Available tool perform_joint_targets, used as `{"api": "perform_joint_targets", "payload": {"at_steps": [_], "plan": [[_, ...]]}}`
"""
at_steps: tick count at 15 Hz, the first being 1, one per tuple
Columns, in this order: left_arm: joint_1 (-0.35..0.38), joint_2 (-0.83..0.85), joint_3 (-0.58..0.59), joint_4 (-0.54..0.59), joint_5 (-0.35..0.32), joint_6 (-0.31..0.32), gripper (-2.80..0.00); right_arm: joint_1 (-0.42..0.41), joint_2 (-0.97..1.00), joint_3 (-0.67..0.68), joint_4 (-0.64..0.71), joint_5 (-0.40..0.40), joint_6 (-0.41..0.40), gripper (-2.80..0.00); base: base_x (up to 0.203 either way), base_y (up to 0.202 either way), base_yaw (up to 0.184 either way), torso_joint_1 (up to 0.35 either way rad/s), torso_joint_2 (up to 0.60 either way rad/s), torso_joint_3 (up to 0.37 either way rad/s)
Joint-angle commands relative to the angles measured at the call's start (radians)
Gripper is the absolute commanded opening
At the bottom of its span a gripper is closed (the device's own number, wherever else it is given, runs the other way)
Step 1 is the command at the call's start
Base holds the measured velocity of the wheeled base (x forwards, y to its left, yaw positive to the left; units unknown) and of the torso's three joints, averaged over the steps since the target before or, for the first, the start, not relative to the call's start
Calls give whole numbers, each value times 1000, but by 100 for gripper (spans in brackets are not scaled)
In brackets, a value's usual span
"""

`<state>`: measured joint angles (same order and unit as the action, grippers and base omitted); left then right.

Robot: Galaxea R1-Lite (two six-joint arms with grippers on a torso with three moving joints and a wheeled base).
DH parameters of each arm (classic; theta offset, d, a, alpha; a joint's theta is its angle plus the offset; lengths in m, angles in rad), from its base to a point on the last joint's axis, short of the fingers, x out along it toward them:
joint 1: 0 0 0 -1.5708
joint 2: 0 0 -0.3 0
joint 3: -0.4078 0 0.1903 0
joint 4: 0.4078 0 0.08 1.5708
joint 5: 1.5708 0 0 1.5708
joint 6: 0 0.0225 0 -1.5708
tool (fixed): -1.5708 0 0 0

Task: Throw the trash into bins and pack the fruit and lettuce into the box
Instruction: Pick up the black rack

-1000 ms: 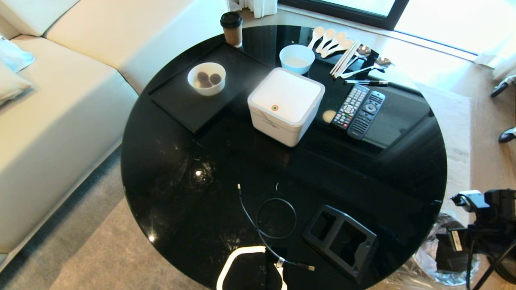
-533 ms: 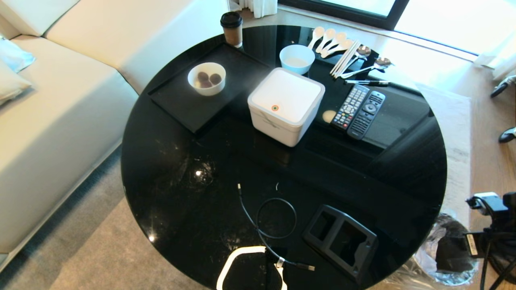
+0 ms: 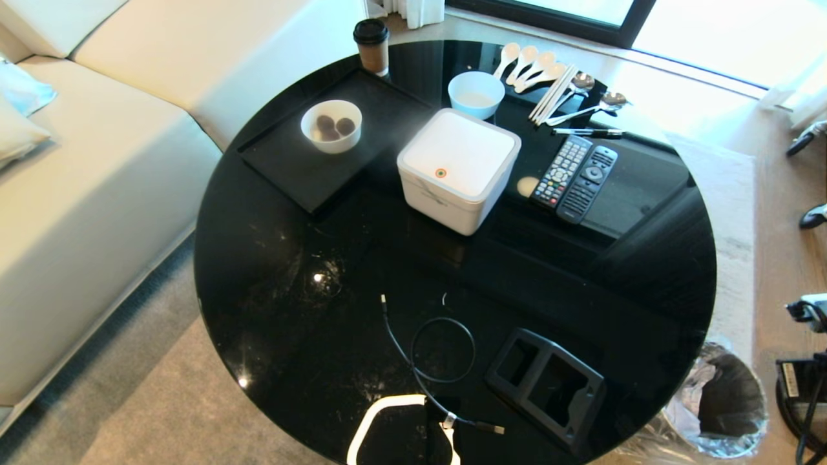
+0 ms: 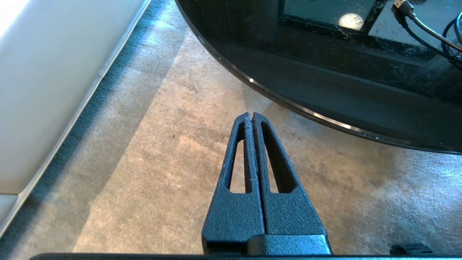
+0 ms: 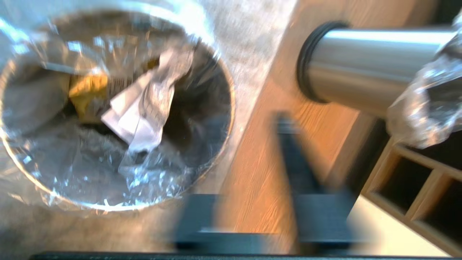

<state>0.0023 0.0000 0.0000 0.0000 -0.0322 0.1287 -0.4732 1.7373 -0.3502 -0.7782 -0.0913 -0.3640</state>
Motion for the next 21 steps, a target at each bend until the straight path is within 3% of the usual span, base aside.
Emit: {"api": "perform_joint_targets", "payload": {"at_steps": [1,4,7,9,11,15,18,21], "plan": [[1,2,0,0,0,2,-280,2,-120,-6,0,3,-3,-280,0,0,0,0,0,0],[0,2,0,0,0,0,-280,7,-283,-28,61,81,-24,-280,0,0,0,0,0,0],[1,2,0,0,0,1,-280,53,-466,-73,236,194,-36,-280,0,0,0,0,0,0],[1,2,0,0,0,0,-280,148,-552,-144,443,303,-39,-280,0,0,0,0,0,0],[0,2,0,0,0,1,-280,262,-586,-196,552,367,-39,-280,0,0,0,0,0,0],[1,2,0,0,0,0,-280,521,-591,-223,604,375,-51,-280,0,0,0,0,0,0],[1,2,0,0,0,0,-280,673,-558,-225,624,348,-122,-280,0,0,0,0,0,0],[-1,2,0,0,0,0,-280,821,-496,-243,625,309,-136,-280,0,0,0,0,0,0]]}}
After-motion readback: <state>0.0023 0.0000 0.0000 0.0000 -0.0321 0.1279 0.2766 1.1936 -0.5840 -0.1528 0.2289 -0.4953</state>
